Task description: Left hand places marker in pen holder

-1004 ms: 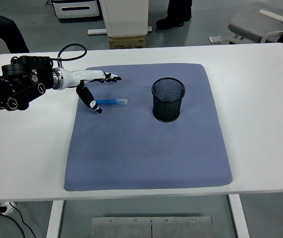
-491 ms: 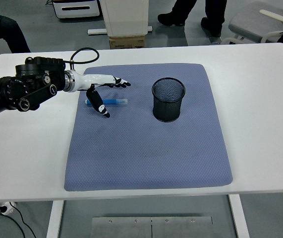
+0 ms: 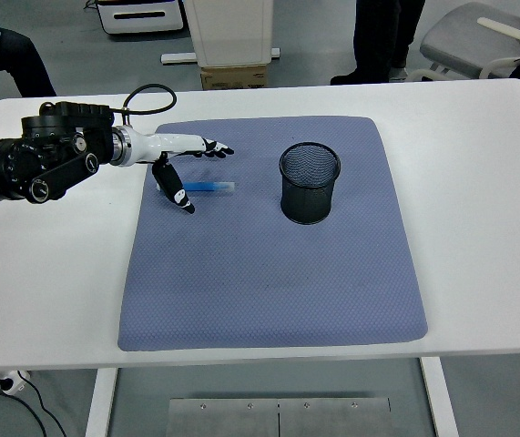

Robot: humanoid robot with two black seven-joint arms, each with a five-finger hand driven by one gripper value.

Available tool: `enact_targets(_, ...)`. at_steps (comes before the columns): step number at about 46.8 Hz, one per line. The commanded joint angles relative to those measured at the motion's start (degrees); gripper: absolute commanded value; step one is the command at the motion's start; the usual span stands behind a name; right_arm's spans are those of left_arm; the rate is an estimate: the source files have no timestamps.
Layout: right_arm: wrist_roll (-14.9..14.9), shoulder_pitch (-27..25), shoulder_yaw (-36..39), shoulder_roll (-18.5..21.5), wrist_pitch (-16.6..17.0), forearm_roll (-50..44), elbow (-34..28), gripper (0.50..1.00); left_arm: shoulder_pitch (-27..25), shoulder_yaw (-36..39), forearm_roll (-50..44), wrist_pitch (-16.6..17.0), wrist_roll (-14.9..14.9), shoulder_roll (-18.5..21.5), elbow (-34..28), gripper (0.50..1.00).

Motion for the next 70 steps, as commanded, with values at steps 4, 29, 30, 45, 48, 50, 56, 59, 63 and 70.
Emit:
enact_targets(4,0.0,0.0,-0.1,0.0,0.0,0.0,-0.1,1.0,-0.1,0.1,0.1,0.1,0.2,-0.3,0.0,1.0)
enact_targets(29,0.0,0.0,0.0,0.0,0.0,0.0,0.0,1.0,0.1,0.2,4.2,0.0,0.7,-0.6,1.2,0.848)
enact_targets(30,0.0,0.0,0.0,0.0,0.0,0.0,-0.1,1.0,0.1,0.2,4.1,0.0,0.7,-0.6,1.2,0.83)
enact_targets(45,0.0,0.0,0.0,0.0,0.0,0.0,-0.1,1.0,0.1,1.0,4.1,0.0,0.8,-1.2,1.2,0.763)
enact_targets(48,0.0,0.0,0.0,0.0,0.0,0.0,0.0,1.0,0.1,1.6,4.1,0.1,0.8,-1.3,1.2,0.763)
enact_targets(50,0.0,0.0,-0.1,0.0,0.0,0.0,-0.1,1.0,0.1,1.7,4.1,0.2,0.8,-1.3,1.2,0.76)
enact_targets(56,0.0,0.0,0.0,0.0,0.0,0.0,-0.1,1.0,0.2,1.8,4.2,0.4,0.8,-1.4,1.2,0.719)
enact_targets(59,0.0,0.0,0.0,0.0,0.0,0.0,0.0,1.0,0.2,2.0,4.2,0.4,0.8,-1.4,1.2,0.713)
enact_targets(63,0.0,0.0,0.0,0.0,0.0,0.0,-0.1,1.0,0.3,2.6,4.2,0.5,0.8,-1.4,1.2,0.701)
enact_targets(70,0.0,0.0,0.0,0.0,0.0,0.0,-0.1,1.0,0.3,3.2,4.2,1.4,0.9,-1.5,1.2,0.689)
